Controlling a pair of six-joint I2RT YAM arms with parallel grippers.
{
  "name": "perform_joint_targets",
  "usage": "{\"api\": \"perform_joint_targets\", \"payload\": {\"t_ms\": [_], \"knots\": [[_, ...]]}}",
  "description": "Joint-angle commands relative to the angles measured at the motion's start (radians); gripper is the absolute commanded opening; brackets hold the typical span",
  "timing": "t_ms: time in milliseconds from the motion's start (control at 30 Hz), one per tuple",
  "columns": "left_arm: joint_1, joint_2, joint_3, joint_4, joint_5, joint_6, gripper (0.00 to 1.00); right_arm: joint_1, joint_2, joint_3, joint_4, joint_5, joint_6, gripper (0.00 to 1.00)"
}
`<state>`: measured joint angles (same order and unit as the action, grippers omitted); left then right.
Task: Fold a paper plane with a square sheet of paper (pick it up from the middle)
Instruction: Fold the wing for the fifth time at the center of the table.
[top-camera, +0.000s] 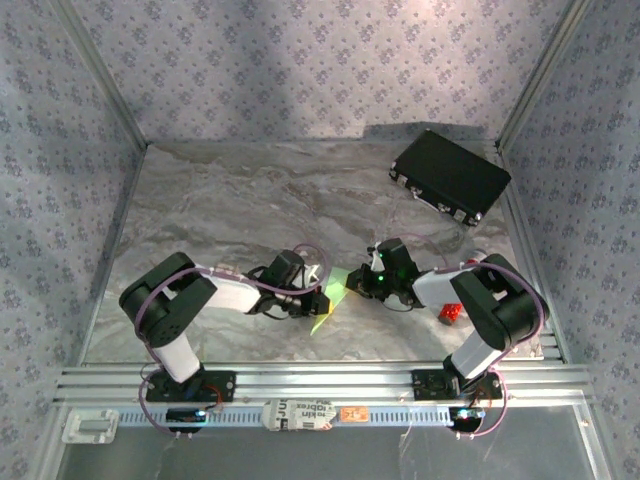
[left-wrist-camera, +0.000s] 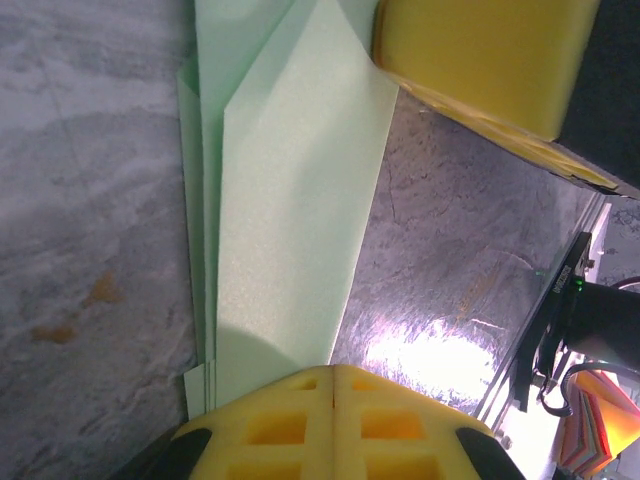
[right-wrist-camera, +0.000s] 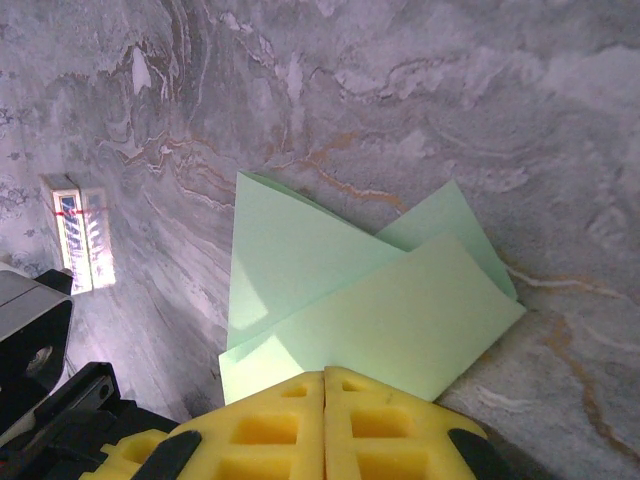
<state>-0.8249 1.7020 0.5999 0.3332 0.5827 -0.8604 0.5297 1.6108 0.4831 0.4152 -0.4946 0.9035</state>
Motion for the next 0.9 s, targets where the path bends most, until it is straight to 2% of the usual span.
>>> {"api": "perform_joint_targets", "payload": {"t_ms": [0,200,433,600,667,767,867], "knots": [[-0.004,0.03,-0.006,-0.118,-0.041,0.016,0.02,-0.007,0.002,0.001,-0.022,0.068,0.019,0.09],[-0.003,0.043,0.0,-0.08,-0.06,-0.01,0.01,0.012,-0.129,0.085,-0.173,0.057,-0.028,0.12],[0.003,0.054,0.012,-0.069,-0.053,-0.01,0.01,0.093,-0.03,0.124,-0.158,0.063,0.007,0.1],[0.007,0.046,0.011,-0.063,-0.057,-0.016,0.01,0.096,0.051,0.086,-0.108,0.097,0.036,0.09],[0.007,0.039,0.008,-0.062,-0.054,-0.02,0.01,0.09,0.072,0.079,-0.127,0.119,0.028,0.08],[0.007,0.01,0.012,-0.08,-0.023,-0.026,0.04,0.081,0.09,0.104,-0.261,0.187,0.002,0.05],[0.007,-0.049,0.019,-0.118,0.02,-0.022,0.06,0.073,0.096,0.092,-0.266,0.202,-0.003,0.04]]}}
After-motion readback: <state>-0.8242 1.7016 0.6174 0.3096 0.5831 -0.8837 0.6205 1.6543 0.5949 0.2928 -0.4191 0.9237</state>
